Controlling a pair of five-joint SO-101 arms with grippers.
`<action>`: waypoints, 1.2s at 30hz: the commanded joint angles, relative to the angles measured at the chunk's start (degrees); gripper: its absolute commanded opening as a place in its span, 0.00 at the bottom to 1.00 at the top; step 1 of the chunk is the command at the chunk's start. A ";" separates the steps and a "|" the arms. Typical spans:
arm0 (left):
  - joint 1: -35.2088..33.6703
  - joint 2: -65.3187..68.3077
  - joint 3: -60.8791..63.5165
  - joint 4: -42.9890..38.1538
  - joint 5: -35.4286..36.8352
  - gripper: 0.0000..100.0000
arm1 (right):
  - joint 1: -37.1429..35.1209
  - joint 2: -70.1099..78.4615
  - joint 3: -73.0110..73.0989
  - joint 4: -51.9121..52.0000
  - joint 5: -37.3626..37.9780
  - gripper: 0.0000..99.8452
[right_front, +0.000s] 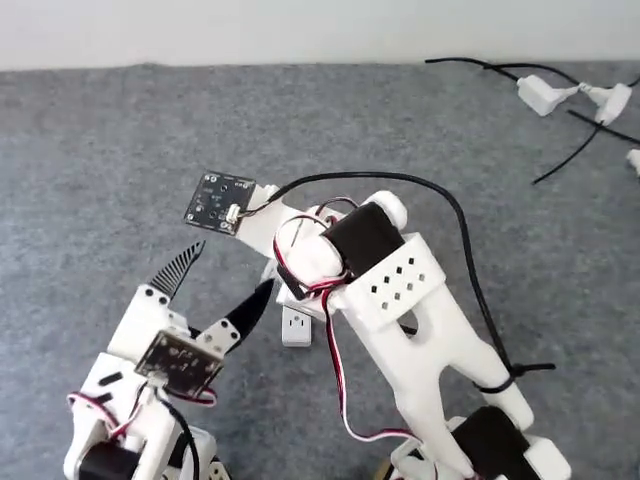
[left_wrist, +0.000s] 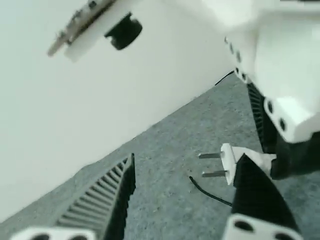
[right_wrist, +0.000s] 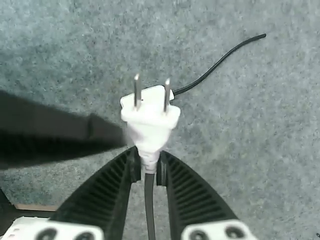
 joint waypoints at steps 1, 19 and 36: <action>-1.23 -0.70 2.51 -4.75 -0.44 0.31 | -0.75 -2.59 -2.99 2.24 -0.79 0.01; -0.97 -0.79 15.52 -10.64 1.23 0.31 | -5.14 -8.84 -2.90 2.33 -3.43 0.01; -18.02 -0.79 7.87 -9.49 5.63 0.31 | -1.45 -8.75 -0.09 2.24 1.41 0.01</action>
